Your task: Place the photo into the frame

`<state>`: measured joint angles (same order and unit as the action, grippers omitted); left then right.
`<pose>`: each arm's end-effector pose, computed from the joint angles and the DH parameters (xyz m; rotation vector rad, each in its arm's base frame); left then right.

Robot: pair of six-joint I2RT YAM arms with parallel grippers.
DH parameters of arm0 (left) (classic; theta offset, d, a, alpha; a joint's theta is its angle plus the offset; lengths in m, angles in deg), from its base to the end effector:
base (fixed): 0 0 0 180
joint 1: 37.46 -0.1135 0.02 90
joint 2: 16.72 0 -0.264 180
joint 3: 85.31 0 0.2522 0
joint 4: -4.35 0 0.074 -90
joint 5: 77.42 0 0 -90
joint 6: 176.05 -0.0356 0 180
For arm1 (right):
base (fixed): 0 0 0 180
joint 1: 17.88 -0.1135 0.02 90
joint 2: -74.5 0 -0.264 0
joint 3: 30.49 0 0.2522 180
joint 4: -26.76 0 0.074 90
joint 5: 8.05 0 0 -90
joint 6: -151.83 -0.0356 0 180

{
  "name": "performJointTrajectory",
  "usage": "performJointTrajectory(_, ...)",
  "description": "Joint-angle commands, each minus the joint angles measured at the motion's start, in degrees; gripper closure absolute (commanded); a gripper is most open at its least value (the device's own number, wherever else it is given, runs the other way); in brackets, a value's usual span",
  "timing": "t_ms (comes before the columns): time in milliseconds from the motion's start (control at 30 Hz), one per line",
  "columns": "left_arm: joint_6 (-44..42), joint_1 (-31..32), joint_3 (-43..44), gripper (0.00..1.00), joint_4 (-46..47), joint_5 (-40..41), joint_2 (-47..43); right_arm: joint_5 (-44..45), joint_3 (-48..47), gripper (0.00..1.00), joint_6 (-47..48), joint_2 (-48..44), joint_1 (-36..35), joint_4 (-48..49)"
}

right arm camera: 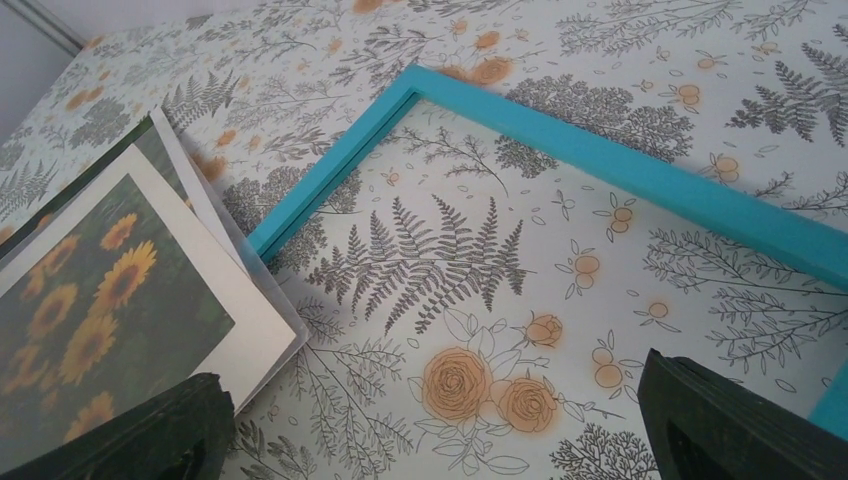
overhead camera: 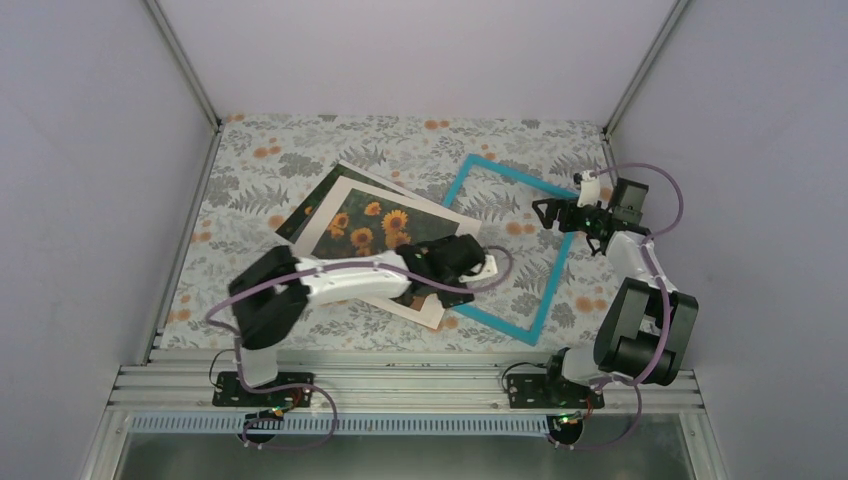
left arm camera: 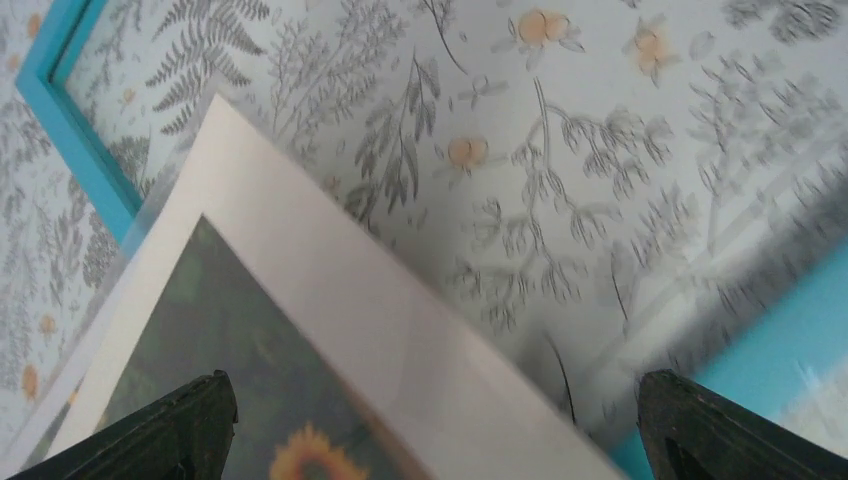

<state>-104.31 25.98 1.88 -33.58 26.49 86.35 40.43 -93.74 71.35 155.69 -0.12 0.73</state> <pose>0.1804 -0.3418 0.2140 1.5406 1.9322 -0.0318 0.2852 -0.0666 0.2268 -0.1904 2.1645 0.5753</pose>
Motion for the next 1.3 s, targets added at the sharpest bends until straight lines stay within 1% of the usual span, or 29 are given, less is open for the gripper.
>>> performJointTrajectory(0,5.79,2.79,8.67,0.00,0.26,14.97,9.53,-0.60,1.18,0.00,-0.19,0.05,1.12,2.14)
performJointTrajectory(133,6.75,3.36,15.38,0.00,-2.71,20.85,18.69,-0.42,1.30,0.00,-0.11,-0.09,1.57,2.25)
performJointTrajectory(233,6.02,3.43,17.66,0.00,-3.87,25.49,23.27,-1.13,1.49,0.00,-0.16,-0.70,2.16,2.21)
performJointTrajectory(333,5.95,3.29,17.66,0.00,-4.83,28.80,25.01,-1.66,1.68,0.00,-0.42,-1.09,2.53,2.43)
performJointTrajectory(400,6.97,3.17,17.79,0.00,-6.68,29.43,25.14,-1.94,1.64,0.00,-0.46,-1.07,2.72,2.45)
performJointTrajectory(500,7.70,2.86,16.03,0.00,-7.56,30.05,23.17,-2.15,1.61,0.00,-0.32,-1.02,2.85,2.48)
performJointTrajectory(633,6.31,2.34,10.80,0.00,-5.80,31.84,18.79,-2.58,1.60,0.00,-0.14,-1.11,3.24,2.34)
performJointTrajectory(933,5.99,0.30,5.76,0.00,-7.13,32.19,11.62,-3.04,1.76,0.00,-0.20,-1.27,3.82,2.34)
performJointTrajectory(1267,2.43,-5.50,-5.12,0.00,-6.40,30.33,1.27,-3.82,1.71,0.00,-0.09,-1.05,4.12,2.27)
